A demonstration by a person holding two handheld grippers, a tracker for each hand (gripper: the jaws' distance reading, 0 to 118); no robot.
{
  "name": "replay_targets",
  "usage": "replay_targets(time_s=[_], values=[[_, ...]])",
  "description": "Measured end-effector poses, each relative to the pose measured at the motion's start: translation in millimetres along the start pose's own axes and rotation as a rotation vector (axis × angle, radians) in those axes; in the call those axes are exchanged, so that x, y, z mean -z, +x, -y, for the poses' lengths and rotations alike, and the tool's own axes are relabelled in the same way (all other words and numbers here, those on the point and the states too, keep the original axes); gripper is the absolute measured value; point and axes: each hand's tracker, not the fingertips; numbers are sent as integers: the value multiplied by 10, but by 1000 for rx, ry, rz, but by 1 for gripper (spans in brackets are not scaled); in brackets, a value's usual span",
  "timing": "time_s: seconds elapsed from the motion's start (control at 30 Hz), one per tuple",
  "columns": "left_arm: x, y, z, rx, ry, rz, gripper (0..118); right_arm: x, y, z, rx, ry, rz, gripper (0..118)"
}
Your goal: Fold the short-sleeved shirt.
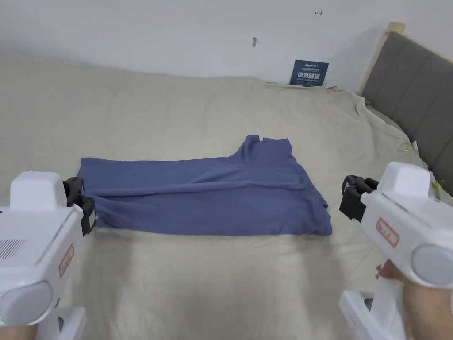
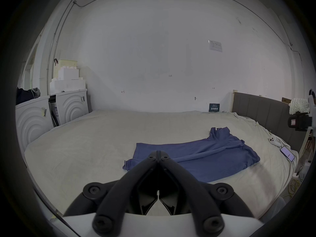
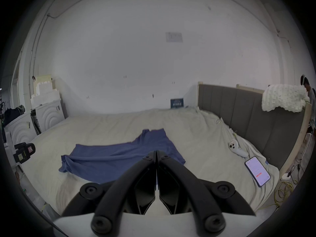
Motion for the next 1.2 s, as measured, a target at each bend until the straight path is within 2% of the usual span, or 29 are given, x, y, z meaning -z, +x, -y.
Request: replay_targets(time_s=[0.13, 0.23, 0.27, 0.3, 0.33, 0.37, 0.4, 0.47, 0.67, 0.87, 0.9, 0.93, 1.0, 1.03, 1.07, 1.13, 1.2], values=[[60, 1, 3, -6, -7, -1, 0, 468, 96, -249, -51, -144, 9, 0], [113, 5, 2, -12, -15, -6, 0, 850, 182, -345, 9, -250, -8, 2], [133, 5, 1, -16, -19, -6, 0, 989, 199, -368, 2, -304, -1, 13], [151, 6, -1, -19, -22, -6, 0, 1107, 217, -373, -4, -336, -1, 33], [172, 8, -3, -21, -26, -6, 0, 1235, 233, -362, -6, -367, 4, 57], [201, 12, -5, -19, -31, -6, 0, 1374, 254, -346, 1, -423, 5, 85], [219, 17, -4, -16, -34, -5, 0, 1489, 276, -327, 15, -471, 10, 97], [255, 26, -7, -13, -38, -9, 0, 1668, 251, -259, 48, -535, 21, 101], [381, 51, 4, -20, -53, -3, 0, 2284, 393, 49, 97, -690, 122, 101], [530, 30, 97, -20, -98, -19, 0, 2572, 565, 394, 155, -797, 209, 98], [553, 19, 114, -24, -109, -22, 0, 2573, 582, 429, 160, -791, 207, 92], [578, 13, 133, -25, -118, -22, 0, 2568, 598, 459, 167, -789, 203, 81], [613, 8, 166, -28, -133, -25, 0, 2555, 629, 496, 181, -777, 199, 33], [630, 4, 181, -31, -140, -26, 0, 2546, 632, 512, 188, -774, 195, 13], [636, 5, 190, -33, -143, -28, 0, 2541, 634, 529, 196, -773, 188, 5], [643, 2, 197, -37, -150, -27, 0, 2530, 620, 551, 238, -774, 152, 2], [655, -7, 205, -40, -159, -32, 0, 2537, 574, 570, 209, -791, 147, 1]])
